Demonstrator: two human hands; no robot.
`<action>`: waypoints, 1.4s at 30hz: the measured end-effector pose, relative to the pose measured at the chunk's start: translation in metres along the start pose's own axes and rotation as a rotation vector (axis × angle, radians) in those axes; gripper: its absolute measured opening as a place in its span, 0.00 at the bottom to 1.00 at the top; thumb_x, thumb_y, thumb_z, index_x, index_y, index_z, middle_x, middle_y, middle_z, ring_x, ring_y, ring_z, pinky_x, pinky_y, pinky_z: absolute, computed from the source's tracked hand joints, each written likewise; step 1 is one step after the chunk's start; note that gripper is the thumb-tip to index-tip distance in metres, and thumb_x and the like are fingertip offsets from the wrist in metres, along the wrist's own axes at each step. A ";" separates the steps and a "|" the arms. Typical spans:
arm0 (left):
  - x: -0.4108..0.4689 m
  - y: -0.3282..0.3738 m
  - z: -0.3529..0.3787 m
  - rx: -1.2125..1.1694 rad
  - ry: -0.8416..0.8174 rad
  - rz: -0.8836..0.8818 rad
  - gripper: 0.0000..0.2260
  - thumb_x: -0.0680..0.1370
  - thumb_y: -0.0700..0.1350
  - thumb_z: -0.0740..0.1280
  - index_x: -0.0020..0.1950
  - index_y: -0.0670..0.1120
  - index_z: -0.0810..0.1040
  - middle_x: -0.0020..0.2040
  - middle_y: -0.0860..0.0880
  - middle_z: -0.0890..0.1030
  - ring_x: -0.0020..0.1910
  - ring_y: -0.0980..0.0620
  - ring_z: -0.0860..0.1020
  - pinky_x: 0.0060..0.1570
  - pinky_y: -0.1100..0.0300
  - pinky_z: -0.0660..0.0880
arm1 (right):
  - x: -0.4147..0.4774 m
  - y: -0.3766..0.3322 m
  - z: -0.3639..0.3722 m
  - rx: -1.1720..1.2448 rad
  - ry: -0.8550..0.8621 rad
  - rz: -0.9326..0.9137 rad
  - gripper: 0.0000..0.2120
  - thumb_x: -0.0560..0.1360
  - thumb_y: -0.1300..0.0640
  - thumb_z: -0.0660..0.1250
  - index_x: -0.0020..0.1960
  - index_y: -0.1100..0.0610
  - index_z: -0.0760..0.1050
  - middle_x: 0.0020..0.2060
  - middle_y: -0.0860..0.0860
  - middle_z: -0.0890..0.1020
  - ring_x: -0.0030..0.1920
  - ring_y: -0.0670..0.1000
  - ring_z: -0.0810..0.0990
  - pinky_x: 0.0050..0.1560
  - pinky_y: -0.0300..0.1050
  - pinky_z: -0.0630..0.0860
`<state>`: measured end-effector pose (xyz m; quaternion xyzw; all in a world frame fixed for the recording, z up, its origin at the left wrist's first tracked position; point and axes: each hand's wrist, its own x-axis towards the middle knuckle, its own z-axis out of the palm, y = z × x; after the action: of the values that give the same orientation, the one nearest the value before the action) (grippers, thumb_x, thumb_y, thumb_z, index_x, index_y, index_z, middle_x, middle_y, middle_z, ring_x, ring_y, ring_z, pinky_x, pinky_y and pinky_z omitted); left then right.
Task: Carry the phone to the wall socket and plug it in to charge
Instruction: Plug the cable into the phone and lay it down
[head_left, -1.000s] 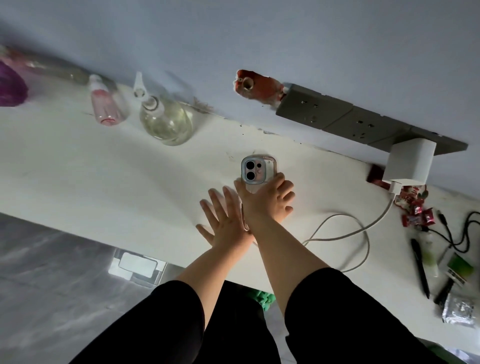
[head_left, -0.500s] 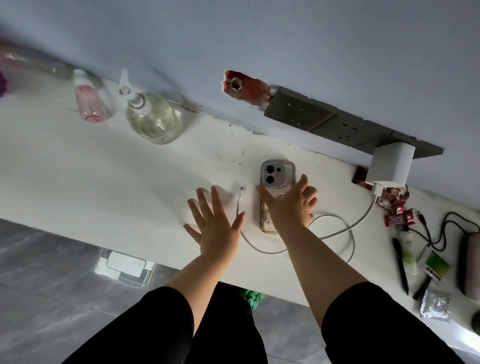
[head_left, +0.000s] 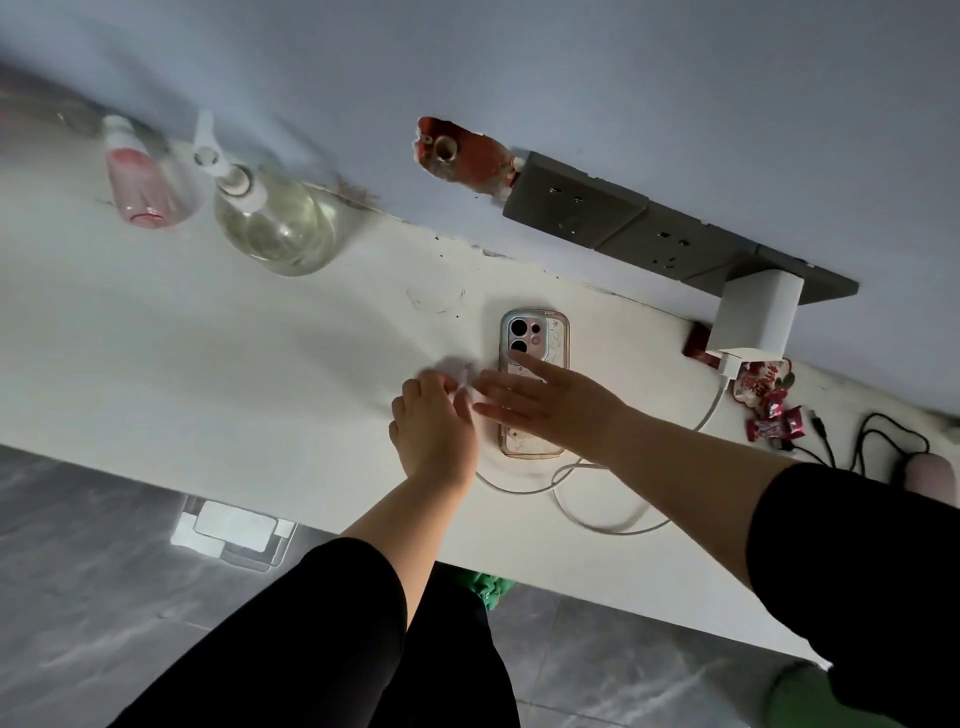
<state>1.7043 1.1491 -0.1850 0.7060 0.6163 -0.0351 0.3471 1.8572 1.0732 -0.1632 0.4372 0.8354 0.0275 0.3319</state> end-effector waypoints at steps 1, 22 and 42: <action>0.002 -0.001 -0.001 -0.017 -0.003 0.011 0.08 0.78 0.47 0.62 0.55 0.46 0.75 0.55 0.45 0.77 0.57 0.43 0.74 0.52 0.51 0.70 | 0.001 0.003 0.001 0.021 0.014 0.002 0.34 0.75 0.54 0.67 0.77 0.51 0.56 0.76 0.47 0.62 0.75 0.51 0.61 0.74 0.57 0.55; -0.061 0.017 -0.175 -0.765 -0.301 -0.163 0.05 0.74 0.47 0.71 0.47 0.47 0.81 0.40 0.51 0.87 0.21 0.59 0.65 0.23 0.65 0.61 | -0.039 0.041 -0.114 0.989 0.339 0.466 0.44 0.57 0.45 0.78 0.66 0.67 0.70 0.57 0.61 0.79 0.52 0.60 0.80 0.50 0.52 0.80; -0.155 0.049 -0.258 -0.625 -0.486 0.084 0.02 0.71 0.45 0.73 0.42 0.50 0.85 0.39 0.51 0.87 0.24 0.62 0.68 0.31 0.64 0.66 | -0.163 0.039 -0.203 0.753 0.311 0.452 0.53 0.49 0.38 0.81 0.66 0.64 0.69 0.57 0.61 0.81 0.53 0.63 0.82 0.50 0.57 0.78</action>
<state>1.6141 1.1551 0.1063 0.5619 0.4678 0.0023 0.6822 1.8322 1.0249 0.0941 0.6890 0.7109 -0.1407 0.0064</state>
